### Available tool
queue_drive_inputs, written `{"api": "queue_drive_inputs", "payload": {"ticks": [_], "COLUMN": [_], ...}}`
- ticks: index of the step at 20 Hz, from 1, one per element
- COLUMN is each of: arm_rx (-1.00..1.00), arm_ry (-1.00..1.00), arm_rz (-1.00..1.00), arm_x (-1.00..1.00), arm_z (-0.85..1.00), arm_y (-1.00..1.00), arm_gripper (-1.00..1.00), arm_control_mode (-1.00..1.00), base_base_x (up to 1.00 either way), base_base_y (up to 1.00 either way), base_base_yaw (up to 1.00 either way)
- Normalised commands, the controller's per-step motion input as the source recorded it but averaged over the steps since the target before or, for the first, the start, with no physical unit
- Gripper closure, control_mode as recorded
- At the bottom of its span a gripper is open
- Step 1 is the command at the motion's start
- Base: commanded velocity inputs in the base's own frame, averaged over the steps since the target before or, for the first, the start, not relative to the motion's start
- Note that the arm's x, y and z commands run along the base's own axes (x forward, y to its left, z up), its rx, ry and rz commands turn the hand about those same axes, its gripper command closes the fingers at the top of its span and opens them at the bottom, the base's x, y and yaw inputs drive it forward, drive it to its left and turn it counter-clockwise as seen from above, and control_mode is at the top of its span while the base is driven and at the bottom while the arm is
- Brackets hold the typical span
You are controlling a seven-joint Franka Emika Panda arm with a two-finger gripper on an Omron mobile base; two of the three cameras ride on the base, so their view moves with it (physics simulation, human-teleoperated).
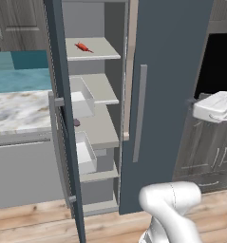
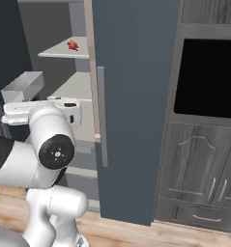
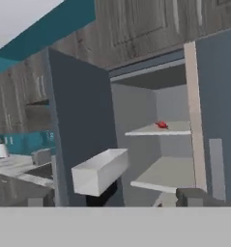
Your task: There's a fish in the fridge that needs to be moved to the freezer for freezing. Pick up the fish from the fridge, place it on any shelf in the freezer, and close the fridge and freezer doors when done.
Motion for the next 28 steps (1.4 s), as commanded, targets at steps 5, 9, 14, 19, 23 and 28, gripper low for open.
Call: {"api": "queue_drive_inputs", "payload": {"ticks": [5,9,14,19,23,28], "arm_rx": [-0.30,-0.09,0.08,-0.03,-0.09,0.05], "arm_ry": [-0.65,-0.42,-0.23,-0.14,-0.12,-0.34], "arm_rz": [-0.04,-0.25,-0.38,-0.49,-0.48,-0.29], "arm_x": [-0.97,-0.88,-0.73,-0.20,0.12,0.24], "arm_z": [0.00,-0.07,-0.27,-0.58,-1.00,-0.88], "arm_y": [1.00,1.00,1.00,1.00,0.99,0.94], "arm_gripper": [-1.00,-1.00,-1.00,-1.00,-1.00,-1.00], "arm_control_mode": [-1.00,-1.00,-1.00,-1.00,-1.00,-1.00], "base_base_x": [0.00,0.00,0.00,0.00,0.00,0.00], "base_base_y": [0.00,0.00,0.00,0.00,0.00,0.00], "base_base_yaw": [0.00,0.00,0.00,0.00,0.00,0.00]}}
